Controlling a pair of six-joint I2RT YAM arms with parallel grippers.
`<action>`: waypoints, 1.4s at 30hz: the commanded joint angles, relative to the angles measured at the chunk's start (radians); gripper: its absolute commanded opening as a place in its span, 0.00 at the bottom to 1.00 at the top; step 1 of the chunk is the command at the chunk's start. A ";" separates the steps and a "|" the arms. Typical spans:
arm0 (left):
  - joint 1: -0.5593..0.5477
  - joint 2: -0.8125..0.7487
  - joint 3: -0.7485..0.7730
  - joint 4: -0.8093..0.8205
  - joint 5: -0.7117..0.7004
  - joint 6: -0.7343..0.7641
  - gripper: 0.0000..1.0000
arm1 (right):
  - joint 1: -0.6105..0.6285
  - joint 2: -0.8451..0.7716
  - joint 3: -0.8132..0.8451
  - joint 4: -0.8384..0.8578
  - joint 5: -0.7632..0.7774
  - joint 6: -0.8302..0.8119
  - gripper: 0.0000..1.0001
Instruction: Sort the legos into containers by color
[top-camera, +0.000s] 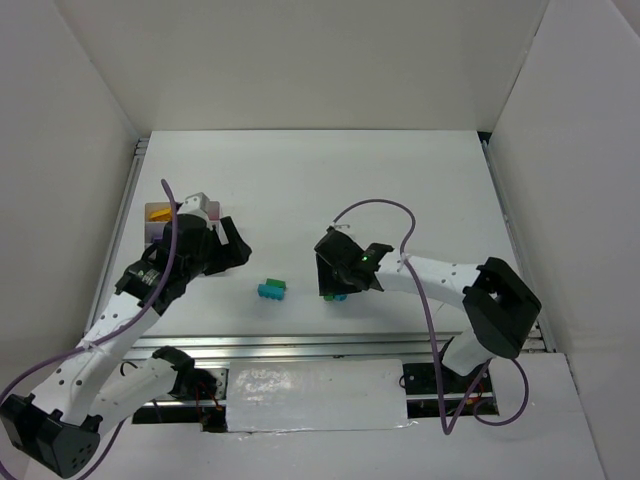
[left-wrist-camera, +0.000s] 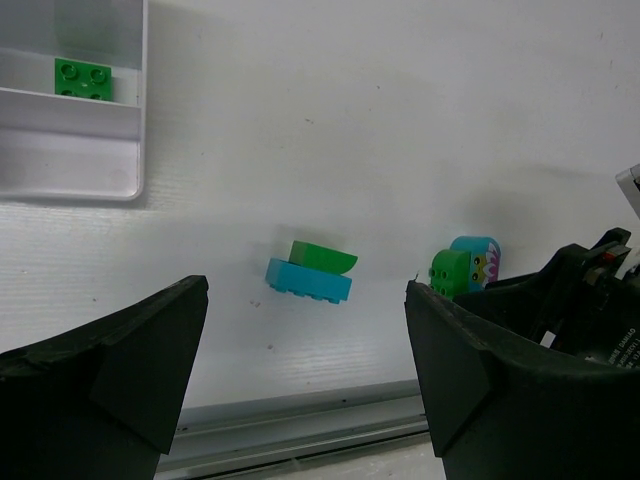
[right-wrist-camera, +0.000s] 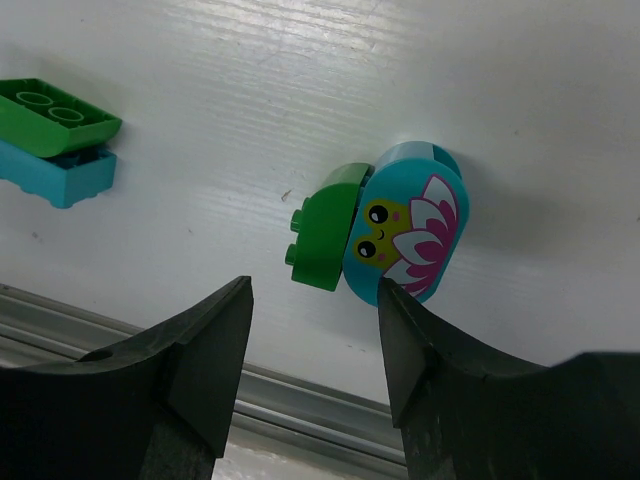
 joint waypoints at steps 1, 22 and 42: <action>-0.003 -0.005 -0.006 0.017 0.017 0.026 0.92 | 0.012 0.015 0.043 0.022 -0.007 0.012 0.60; -0.003 -0.011 -0.014 0.021 0.027 0.024 0.93 | 0.047 0.128 0.077 0.028 0.004 0.031 0.52; -0.003 -0.010 -0.013 0.012 0.006 0.017 0.93 | 0.041 0.053 0.108 -0.010 0.043 0.045 0.68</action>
